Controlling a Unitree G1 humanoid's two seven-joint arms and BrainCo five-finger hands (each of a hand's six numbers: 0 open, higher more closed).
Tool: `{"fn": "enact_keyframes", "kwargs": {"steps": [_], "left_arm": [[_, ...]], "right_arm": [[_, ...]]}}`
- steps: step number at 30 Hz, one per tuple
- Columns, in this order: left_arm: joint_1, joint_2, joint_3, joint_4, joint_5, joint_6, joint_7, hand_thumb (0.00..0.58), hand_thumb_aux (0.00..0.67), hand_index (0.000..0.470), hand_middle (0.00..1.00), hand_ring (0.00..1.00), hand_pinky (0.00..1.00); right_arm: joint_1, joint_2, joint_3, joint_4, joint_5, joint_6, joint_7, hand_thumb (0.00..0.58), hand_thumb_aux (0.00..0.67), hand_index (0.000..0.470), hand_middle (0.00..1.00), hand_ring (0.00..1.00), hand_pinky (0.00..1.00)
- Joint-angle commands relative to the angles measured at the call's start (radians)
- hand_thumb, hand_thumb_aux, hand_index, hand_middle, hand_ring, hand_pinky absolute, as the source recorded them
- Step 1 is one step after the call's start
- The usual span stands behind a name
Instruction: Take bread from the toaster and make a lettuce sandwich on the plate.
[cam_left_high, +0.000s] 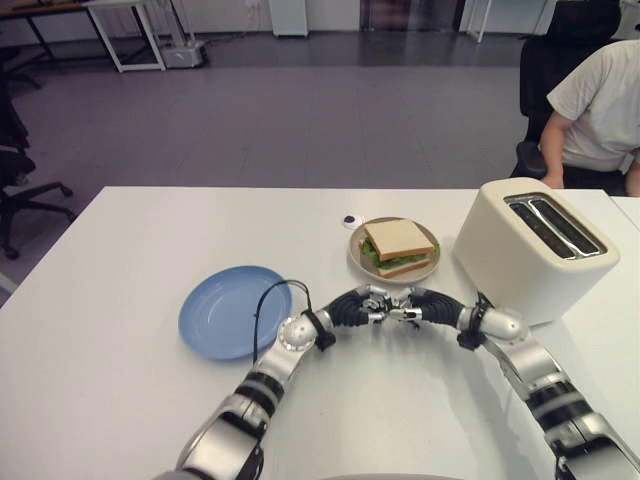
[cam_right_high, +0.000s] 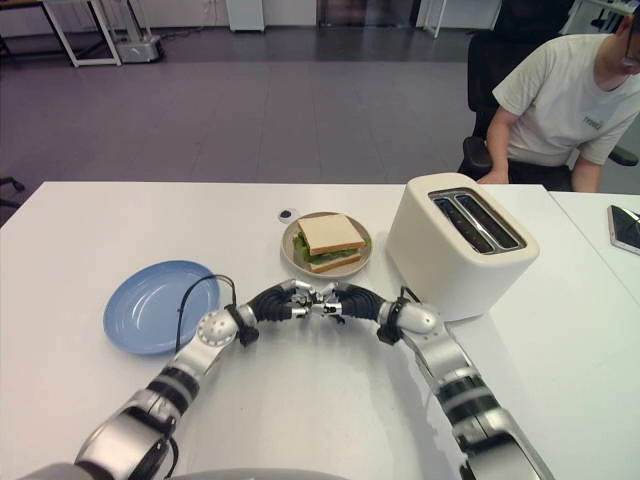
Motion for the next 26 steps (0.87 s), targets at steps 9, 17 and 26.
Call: {"fn": "enact_keyframes", "kwargs": {"steps": [9,17,26], "left_arm": [[0.474,-0.035,0.261,-1.027,0.206,0.441,0.51,0.0,0.0,0.0,0.0,0.0,0.0],[0.68,-0.038,0.138,-1.134,0.456,0.475,0.563,0.0,0.0,0.0,0.0,0.0,0.0],[0.729,-0.055,0.093,-1.116,0.499,0.466,0.565,0.0,0.0,0.0,0.0,0.0,0.0]], "right_arm": [[0.406,0.282,-0.15,-0.676,-0.25,0.064,-0.673,0.0,0.0,0.0,0.0,0.0,0.0],[0.565,0.321,-0.039,-0.741,-0.48,-0.067,-0.73,0.0,0.0,0.0,0.0,0.0,0.0],[0.532,0.336,-0.064,-0.669,-0.479,-0.093,-0.7,0.0,0.0,0.0,0.0,0.0,0.0]]}}
